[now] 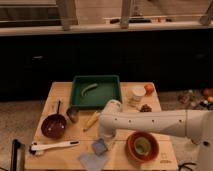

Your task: Wipe table surface with sponge

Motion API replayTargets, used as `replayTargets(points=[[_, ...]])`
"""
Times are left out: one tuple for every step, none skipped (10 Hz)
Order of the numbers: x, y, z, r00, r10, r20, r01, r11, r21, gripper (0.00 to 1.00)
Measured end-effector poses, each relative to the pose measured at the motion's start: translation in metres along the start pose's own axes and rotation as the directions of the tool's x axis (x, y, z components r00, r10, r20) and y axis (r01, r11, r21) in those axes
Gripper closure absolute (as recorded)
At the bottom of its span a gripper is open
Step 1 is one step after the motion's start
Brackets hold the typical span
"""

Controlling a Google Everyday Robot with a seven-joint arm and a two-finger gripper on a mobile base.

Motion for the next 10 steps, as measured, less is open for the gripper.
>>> replayTargets(points=[[0.011,0.006,-0.007,1.0,0.025,-0.014,-0.025,1.0,0.009,1.0],[0.025,0.007,-0.017,0.998,0.05,-0.033,-0.05,0.999,0.019,1.0],[0.032,0.003,-0.02,0.997,0.061,-0.042,-0.06,0.998,0.026,1.0],[0.038,-0.001,-0.023,0.996,0.068,-0.053,-0.066,0.997,0.026,1.0],[0.048,-0.01,-0.025,0.995,0.077,-0.062,-0.075,0.997,0.031,1.0],[0.055,-0.016,-0.027,0.995,0.081,-0.065,-0.079,0.996,0.037,1.0],[0.061,-0.023,-0.029,0.995,0.081,-0.065,-0.078,0.996,0.047,1.0],[0.063,-0.034,-0.034,0.996,0.069,-0.064,-0.065,0.996,0.061,1.0],[0.06,-0.04,-0.035,0.996,0.055,-0.064,-0.051,0.997,0.065,1.0],[0.051,-0.05,-0.036,0.998,0.027,-0.061,-0.023,0.997,0.072,1.0]])
